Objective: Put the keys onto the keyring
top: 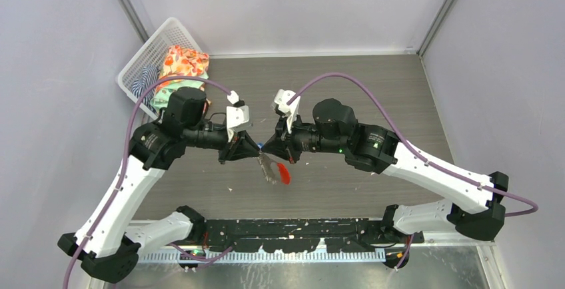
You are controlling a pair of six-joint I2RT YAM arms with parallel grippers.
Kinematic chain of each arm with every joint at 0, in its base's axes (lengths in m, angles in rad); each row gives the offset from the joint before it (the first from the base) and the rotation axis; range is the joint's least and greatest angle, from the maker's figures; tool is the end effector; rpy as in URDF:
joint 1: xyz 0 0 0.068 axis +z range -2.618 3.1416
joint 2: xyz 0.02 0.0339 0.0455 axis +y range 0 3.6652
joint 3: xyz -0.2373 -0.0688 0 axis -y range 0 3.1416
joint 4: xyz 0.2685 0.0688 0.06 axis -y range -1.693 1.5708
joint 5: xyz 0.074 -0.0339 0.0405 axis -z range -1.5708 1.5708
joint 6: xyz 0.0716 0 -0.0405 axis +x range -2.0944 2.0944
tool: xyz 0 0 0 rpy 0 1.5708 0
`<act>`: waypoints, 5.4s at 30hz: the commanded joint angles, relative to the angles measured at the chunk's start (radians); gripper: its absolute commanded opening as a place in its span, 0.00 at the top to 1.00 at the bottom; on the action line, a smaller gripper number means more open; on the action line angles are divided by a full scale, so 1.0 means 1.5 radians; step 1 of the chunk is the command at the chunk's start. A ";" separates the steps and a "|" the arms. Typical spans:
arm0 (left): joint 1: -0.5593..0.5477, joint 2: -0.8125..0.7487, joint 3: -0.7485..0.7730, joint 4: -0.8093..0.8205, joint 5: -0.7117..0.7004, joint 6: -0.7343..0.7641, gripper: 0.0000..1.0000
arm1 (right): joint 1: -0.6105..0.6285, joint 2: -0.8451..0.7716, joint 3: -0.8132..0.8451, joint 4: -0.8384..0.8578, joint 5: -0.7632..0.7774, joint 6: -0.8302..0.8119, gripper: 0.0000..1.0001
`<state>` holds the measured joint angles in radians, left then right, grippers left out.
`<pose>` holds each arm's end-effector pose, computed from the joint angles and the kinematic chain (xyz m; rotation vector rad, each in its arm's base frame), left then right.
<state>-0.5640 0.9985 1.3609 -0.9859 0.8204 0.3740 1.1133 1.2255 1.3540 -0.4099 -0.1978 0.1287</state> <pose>0.1588 -0.1624 0.3926 1.3545 1.6468 -1.0022 0.1361 0.3084 0.3907 -1.0634 1.6709 1.0234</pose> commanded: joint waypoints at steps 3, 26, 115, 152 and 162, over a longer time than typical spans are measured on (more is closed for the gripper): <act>-0.003 -0.027 -0.013 0.084 -0.061 -0.019 0.78 | 0.009 0.001 0.032 0.022 0.008 -0.006 0.99; -0.027 -0.017 -0.006 0.024 -0.029 0.006 0.83 | 0.020 0.010 0.037 0.026 0.041 -0.003 0.99; -0.035 -0.092 -0.081 0.332 -0.083 -0.203 1.00 | 0.023 -0.163 -0.092 0.101 0.106 -0.134 0.29; -0.032 0.094 0.064 0.013 -0.183 -0.289 1.00 | 0.027 -0.069 -0.140 0.118 0.284 -0.191 0.99; -0.032 0.168 0.136 -0.100 -0.149 -0.221 1.00 | 0.034 -0.086 -0.134 0.119 0.238 -0.179 0.58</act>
<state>-0.6132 1.2255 1.4864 -1.0157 0.5579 -0.0387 1.1587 1.1599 1.1130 -0.3138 0.2020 -0.1474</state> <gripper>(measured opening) 0.009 0.364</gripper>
